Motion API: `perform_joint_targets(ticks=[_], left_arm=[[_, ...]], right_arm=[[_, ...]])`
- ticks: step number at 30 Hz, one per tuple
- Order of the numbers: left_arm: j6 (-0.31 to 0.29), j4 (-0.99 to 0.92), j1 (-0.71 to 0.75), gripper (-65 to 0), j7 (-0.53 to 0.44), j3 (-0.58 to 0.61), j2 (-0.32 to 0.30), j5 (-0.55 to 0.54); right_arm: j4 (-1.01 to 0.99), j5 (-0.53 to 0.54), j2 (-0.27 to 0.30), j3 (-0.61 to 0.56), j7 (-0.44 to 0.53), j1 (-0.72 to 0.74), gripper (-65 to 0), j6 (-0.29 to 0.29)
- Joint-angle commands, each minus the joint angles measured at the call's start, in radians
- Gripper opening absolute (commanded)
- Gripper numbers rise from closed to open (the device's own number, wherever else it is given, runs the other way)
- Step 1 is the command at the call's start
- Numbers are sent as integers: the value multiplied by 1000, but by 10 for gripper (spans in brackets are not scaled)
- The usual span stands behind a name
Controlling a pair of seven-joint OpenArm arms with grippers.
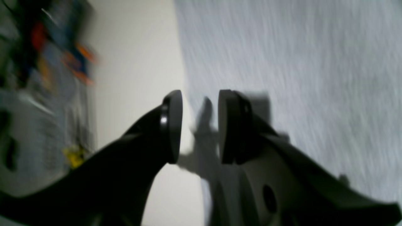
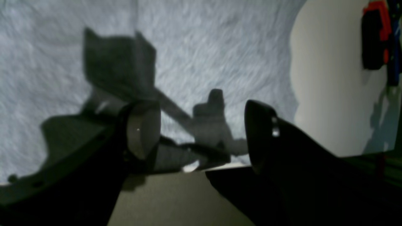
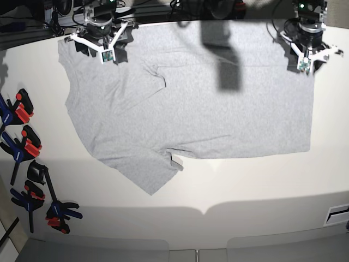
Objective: Fold the T-shirt properly
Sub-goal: 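Reach both grippers to the hem corners of the shirt and grasp them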
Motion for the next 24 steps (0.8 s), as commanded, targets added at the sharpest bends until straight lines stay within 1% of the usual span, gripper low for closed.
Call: perform_joint_targets(ticks=[1,4,5,6,7,9,10,11,13,15,16,18,19,21,24], left_arm=[[53,23,6,-475,-60,-7,-11,32],[119,24,3,-475,-227,-7,-11,52],[135,24,-4,-475,-250,-7,-11,50],[142,24,-19,-475,-240,-7,-11,49],[140,24,-40,-475,-195,-7,-11,49],[137,24,-97,-475,-33,-7,-12,49],[126,24,-135,-474,51,-7,-11,49],[98,24,-173,-469,117,-7,-11,48],[31,24,-248,-434,181,-7,-11,29],[-3,21,-323,-381,190,-7,-12,-19],[-19,16,-362,-368,190,-7,-13,-47],[-43,-13,-443,-368,190,-7,-14,-124],[-64,-39,-484,-368,190,-7,-14,-161],[-142,-114,-565,-368,190,-7,-14,-236],[-269,-282,-695,-368,191,-7,-14,-377]], right_arm=[[35,-8,8,3,17,-3,-256,-1],[69,-8,8,3,36,-3,-256,-1],[82,-8,8,3,38,-3,-256,0],[95,-8,8,3,38,-2,-256,-1],[106,-8,8,3,34,0,-256,0],[121,-8,8,3,11,14,-256,0],[124,-8,8,3,1,23,-256,2],[125,-8,8,3,-5,34,-256,7],[125,4,8,3,-16,60,-256,27],[125,42,8,3,-35,90,-256,62],[125,65,8,3,-49,106,-256,84],[125,106,8,3,-80,137,-256,124],[125,126,8,3,-94,154,-256,146],[125,169,8,3,-108,183,-256,185],[125,244,8,3,-107,221,-256,237]])
